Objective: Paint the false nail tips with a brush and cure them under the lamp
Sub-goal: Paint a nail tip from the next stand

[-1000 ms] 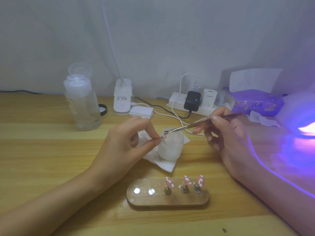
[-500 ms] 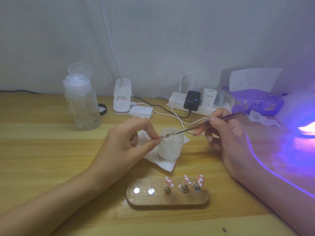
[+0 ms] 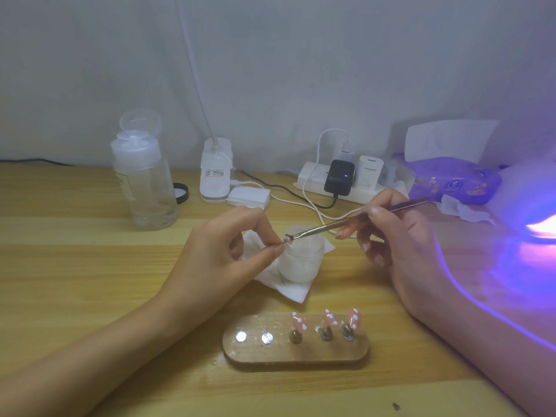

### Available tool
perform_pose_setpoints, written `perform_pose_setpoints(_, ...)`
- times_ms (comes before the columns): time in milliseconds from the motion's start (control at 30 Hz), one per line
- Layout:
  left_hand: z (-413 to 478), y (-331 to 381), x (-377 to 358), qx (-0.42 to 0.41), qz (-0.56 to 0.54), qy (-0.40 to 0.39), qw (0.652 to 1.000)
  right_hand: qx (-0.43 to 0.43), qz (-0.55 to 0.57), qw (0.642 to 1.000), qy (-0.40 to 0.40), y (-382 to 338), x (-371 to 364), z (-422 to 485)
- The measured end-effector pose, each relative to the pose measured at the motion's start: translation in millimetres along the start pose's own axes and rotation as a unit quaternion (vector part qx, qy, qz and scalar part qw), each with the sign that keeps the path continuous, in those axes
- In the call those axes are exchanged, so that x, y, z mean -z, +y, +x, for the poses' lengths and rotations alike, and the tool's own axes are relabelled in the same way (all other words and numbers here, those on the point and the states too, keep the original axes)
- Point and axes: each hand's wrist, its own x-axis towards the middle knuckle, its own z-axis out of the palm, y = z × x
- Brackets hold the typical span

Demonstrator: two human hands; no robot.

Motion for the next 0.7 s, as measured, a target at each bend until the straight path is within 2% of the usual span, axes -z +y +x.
perform_pose_setpoints(100,-0.2,0.3,0.2,-0.001,-0.001,0.001,1.000,-0.009,0.002,1.000,0.028,0.1,2.0,0.9)
perform_pose_setpoints(267,-0.3,0.6,1.0,0.002,0.004,-0.006,1.000,-0.017,0.021,1.000,-0.009,0.5,0.8,0.3)
perform_pose_setpoints(400,-0.6,0.9,1.4,0.002,0.006,-0.007,1.000,-0.023,0.019,0.999,0.024,0.8,2.3,1.2)
perform_pose_setpoints(567,-0.5,0.3,1.3,-0.002,0.002,-0.009,1.000,-0.011,0.029,0.999,-0.011,-0.3,-0.2,-0.8)
perform_pose_setpoints(700,-0.4,-1.1,1.5,0.000,-0.012,-0.006,1.000,-0.018,0.028,0.999,0.010,-0.4,1.8,-0.3)
